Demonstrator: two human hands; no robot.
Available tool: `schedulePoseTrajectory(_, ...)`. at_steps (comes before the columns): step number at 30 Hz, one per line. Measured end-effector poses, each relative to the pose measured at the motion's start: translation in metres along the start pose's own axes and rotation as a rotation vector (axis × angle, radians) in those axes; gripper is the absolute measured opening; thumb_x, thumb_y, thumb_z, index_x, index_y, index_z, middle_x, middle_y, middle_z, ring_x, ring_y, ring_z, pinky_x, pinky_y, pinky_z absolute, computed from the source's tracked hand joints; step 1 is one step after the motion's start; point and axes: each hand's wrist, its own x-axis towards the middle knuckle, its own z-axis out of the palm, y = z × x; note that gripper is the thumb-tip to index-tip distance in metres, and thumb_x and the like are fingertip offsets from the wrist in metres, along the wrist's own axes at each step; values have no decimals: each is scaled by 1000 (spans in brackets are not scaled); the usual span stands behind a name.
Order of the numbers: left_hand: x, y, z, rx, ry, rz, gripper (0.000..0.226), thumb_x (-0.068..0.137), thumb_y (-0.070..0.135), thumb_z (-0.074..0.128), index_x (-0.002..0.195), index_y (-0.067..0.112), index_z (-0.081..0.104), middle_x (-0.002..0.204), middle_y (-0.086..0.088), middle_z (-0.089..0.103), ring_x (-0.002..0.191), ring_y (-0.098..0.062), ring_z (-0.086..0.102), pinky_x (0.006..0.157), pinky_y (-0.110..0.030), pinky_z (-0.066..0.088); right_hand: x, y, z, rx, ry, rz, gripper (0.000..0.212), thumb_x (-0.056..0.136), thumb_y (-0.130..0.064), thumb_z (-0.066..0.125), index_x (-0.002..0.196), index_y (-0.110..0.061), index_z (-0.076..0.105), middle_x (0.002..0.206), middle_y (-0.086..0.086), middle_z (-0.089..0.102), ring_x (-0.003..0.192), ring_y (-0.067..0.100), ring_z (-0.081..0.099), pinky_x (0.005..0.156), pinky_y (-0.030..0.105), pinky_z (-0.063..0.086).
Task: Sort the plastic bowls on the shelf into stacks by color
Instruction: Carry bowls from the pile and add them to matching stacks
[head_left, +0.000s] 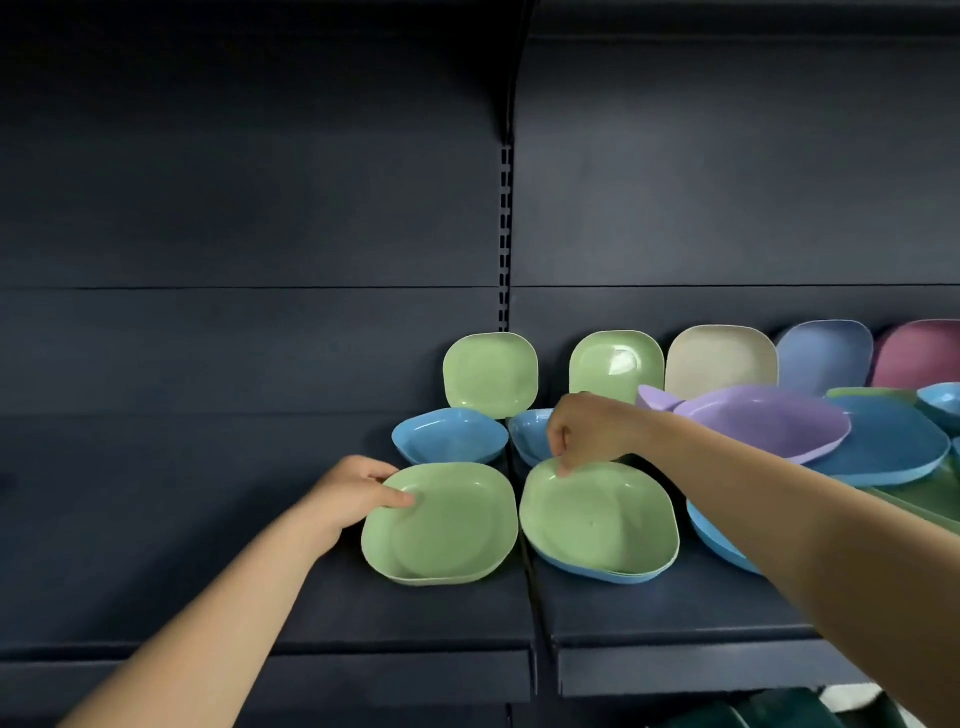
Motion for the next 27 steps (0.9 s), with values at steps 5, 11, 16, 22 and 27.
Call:
schedulePoseTrajectory(5,-2,0,0,-31,11,4,11,77,3,71,81,13,72,76,0,73,75,-16,66,67,-24,47,6,0,-2,51,24,-10,7,76,-18,66,70,-16,69,69,-9,62,60,6,54,54,12,41)
schedulePoseTrajectory(11,-4,2,-9,-131,-15,-27,9,83,2,67,85,10,70,75,0,74,75,-16,67,68,-26,50,9,3,-10,149,12,-24,6,78,-19,66,72,-16,67,70,-12,61,62,3,53,59,15,41)
schedulePoseTrajectory(16,-6,-1,-20,-266,25,-89,7,88,5,62,88,4,69,88,-9,74,77,-21,68,70,-30,51,9,5,-26,293,-20,-27,5,81,-21,68,76,-19,67,70,-8,61,64,7,54,63,19,46)
schedulePoseTrajectory(22,-6,-3,-38,-414,129,-163,21,95,14,54,110,0,58,105,-14,68,93,-28,64,72,-33,51,14,-4,-40,498,28,3,7,84,-20,68,81,-16,64,69,-3,57,60,11,49,58,18,43)
schedulePoseTrajectory(27,-10,-8,-74,-577,230,-135,22,94,4,51,115,-3,52,112,-19,61,89,-28,61,63,-34,50,23,-32,-39,812,128,98,12,94,-3,49,93,-4,60,69,5,47,52,11,44,45,17,37)
